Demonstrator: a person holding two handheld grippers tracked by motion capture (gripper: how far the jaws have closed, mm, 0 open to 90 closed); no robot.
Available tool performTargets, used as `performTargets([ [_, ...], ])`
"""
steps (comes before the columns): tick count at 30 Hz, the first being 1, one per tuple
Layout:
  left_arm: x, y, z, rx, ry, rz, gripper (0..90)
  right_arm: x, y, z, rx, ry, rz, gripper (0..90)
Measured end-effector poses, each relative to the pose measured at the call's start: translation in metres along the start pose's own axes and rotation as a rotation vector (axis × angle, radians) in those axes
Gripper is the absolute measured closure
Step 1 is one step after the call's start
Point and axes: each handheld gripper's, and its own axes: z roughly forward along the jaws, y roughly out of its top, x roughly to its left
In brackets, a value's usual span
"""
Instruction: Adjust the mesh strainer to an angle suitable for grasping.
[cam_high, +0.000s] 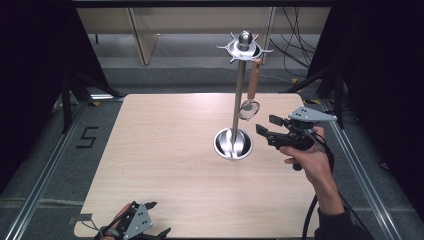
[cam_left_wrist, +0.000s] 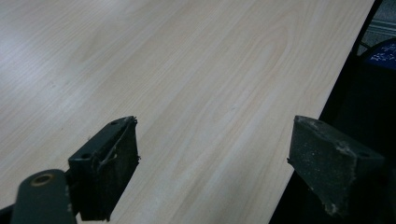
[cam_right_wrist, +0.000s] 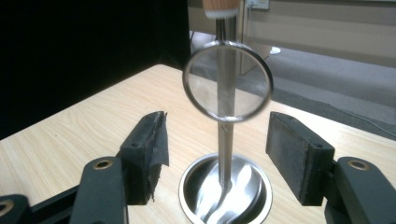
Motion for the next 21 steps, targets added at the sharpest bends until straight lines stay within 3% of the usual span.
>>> performTargets([
  [5, 0.001, 0.001, -0.001, 0.018, -0.011, 0.006, 15.2, 0.000, -0.007, 0.002, 0.028, -0.005, 0.013, 37.7],
  [6, 0.001, 0.001, 0.000, 0.001, -0.003, 0.004, 15.2, 0.000, -0.009, 0.003, 0.033, 0.000, 0.020, 37.6],
  [7, 0.001, 0.001, -0.001, 0.006, -0.003, 0.004, 15.2, -0.002, -0.011, 0.004, 0.023, -0.008, -0.005, 37.4],
  [8, 0.001, 0.002, -0.001, 0.004, -0.004, 0.004, 15.2, -0.001, -0.013, 0.003, 0.051, -0.007, 0.020, 37.3],
  [10, 0.002, 0.002, -0.001, 0.011, -0.004, 0.009, 15.2, -0.001, -0.019, 0.004, 0.055, -0.001, 0.011, 37.2],
  [11, 0.002, 0.001, -0.001, 0.011, -0.005, 0.007, 15.2, -0.002, -0.024, 0.004, 0.084, -0.005, 0.015, 37.1],
  [13, 0.002, 0.001, -0.001, 0.012, 0.001, 0.011, 15.2, -0.003, -0.026, 0.005, 0.068, -0.010, 0.017, 37.1],
  [14, 0.002, 0.001, -0.001, 0.014, 0.004, 0.016, 15.2, -0.005, -0.028, 0.004, 0.097, -0.010, 0.017, 37.0],
  [16, 0.000, 0.001, -0.001, 0.004, 0.001, 0.004, 15.2, -0.006, -0.031, 0.006, 0.091, -0.015, 0.004, 36.9],
  [17, -0.001, 0.001, -0.001, -0.007, 0.000, -0.011, 15.2, -0.005, -0.035, 0.006, 0.123, -0.005, 0.019, 36.9],
  [19, 0.000, 0.000, -0.003, 0.007, 0.001, 0.011, 15.2, -0.005, -0.037, 0.008, 0.124, -0.002, 0.022, 36.8],
  [21, -0.001, 0.000, -0.003, 0.003, 0.000, 0.008, 15.2, -0.005, -0.041, 0.008, 0.143, -0.007, 0.015, 36.8],
])
